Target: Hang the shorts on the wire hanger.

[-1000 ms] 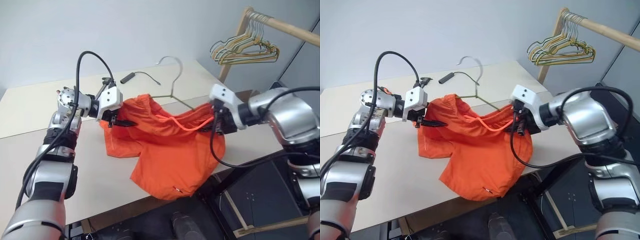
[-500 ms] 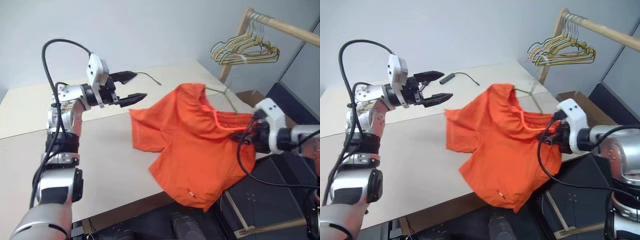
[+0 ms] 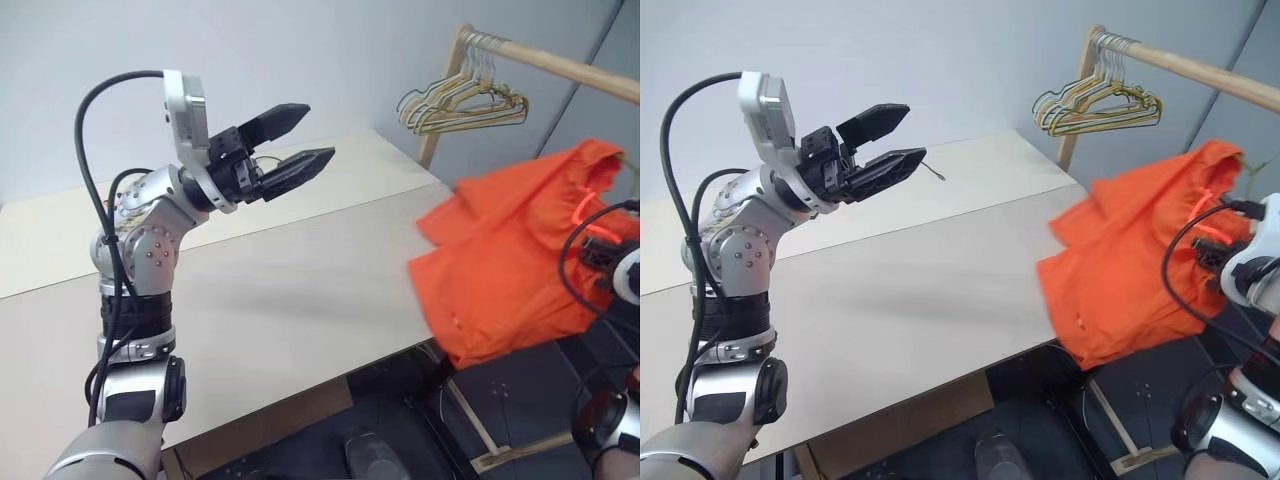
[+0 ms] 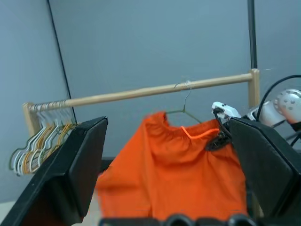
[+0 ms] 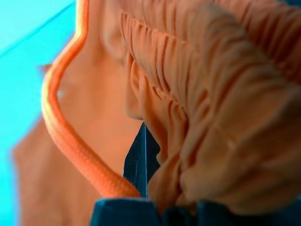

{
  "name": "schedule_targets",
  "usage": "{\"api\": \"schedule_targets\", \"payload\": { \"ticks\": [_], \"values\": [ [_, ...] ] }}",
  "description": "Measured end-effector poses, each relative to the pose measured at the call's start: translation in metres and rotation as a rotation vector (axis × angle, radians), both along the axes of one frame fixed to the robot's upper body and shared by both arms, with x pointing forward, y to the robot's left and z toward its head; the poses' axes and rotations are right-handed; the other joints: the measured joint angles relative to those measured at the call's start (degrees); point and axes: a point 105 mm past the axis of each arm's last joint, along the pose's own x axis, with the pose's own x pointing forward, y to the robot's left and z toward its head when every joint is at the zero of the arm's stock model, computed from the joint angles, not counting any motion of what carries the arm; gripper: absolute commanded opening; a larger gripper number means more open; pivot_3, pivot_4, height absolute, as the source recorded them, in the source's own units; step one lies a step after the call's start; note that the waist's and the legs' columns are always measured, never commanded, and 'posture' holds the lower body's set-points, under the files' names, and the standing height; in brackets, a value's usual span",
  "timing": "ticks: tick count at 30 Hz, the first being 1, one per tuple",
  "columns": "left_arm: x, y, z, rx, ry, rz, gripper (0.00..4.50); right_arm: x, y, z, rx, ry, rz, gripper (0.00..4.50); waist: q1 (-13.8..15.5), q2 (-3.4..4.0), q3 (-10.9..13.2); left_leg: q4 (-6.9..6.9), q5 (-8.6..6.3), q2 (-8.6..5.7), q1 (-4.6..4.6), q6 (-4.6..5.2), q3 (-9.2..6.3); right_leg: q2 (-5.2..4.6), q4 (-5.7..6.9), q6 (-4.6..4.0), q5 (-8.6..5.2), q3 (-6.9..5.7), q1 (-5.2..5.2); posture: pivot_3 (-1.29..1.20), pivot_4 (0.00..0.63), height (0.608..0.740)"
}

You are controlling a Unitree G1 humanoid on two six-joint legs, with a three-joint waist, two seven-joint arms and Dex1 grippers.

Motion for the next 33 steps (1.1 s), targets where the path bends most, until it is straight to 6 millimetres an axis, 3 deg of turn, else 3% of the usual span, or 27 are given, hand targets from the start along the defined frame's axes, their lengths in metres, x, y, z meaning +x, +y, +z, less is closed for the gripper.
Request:
{"api": "schedule_targets", "payload": {
  "ticks": [6,14,20,27,31,33],
  "values": [
    [-0.004,0.000,-0.005,0.019,-0.001,0.002,4.44,0.010,-0.018,0.027,0.175,-0.081,-0.128,0.00,-1.7,0.02,0.0,-0.07,0.00,-0.01,-0.03,0.02,0.01,-0.01,-0.13,0.00,0.00,0.02,0.04,-0.35,0.004,0.740],
    [-0.008,0.001,-0.003,0.031,-0.020,0.002,4.44,0.010,-0.031,0.017,0.302,-0.007,-0.272,0.00,-1.8,0.03,0.0,-0.09,0.00,-0.08,-0.01,0.03,0.14,-0.07,-0.39,0.19,0.11,0.13,0.17,-0.35,0.003,0.740],
    [-0.009,0.003,-0.002,0.037,-0.022,0.000,4.50,0.011,-0.024,-0.009,0.311,0.067,-0.323,1.86,-1.8,0.03,0.0,-0.09,0.00,-0.06,-0.01,0.03,0.18,-0.05,-0.42,0.23,0.14,0.18,0.17,-0.34,0.008,0.740],
    [-0.011,0.004,0.000,0.046,-0.028,0.001,4.50,-0.002,-0.030,0.000,0.152,0.062,-0.391,4.32,-1.8,0.04,0.0,-0.09,-0.01,-0.06,-0.01,0.04,0.17,-0.06,-0.45,0.27,0.14,0.18,0.17,-0.34,0.014,0.740],
    [-0.011,0.002,-0.001,0.050,-0.027,-0.005,4.50,-0.010,-0.026,0.018,-0.091,0.062,-0.411,4.49,-1.8,0.06,0.0,-0.12,-0.01,-0.06,0.03,0.04,0.20,-0.04,-0.46,0.36,0.08,0.21,0.16,-0.34,0.014,0.740],
    [-0.011,0.002,-0.001,0.055,-0.025,-0.005,4.50,-0.011,-0.021,0.036,-0.301,0.038,-0.420,4.49,-1.9,0.06,0.0,-0.14,-0.01,-0.04,0.06,0.04,0.20,-0.02,-0.47,0.69,-0.12,0.22,0.16,-0.34,0.014,0.740]
  ]
}}
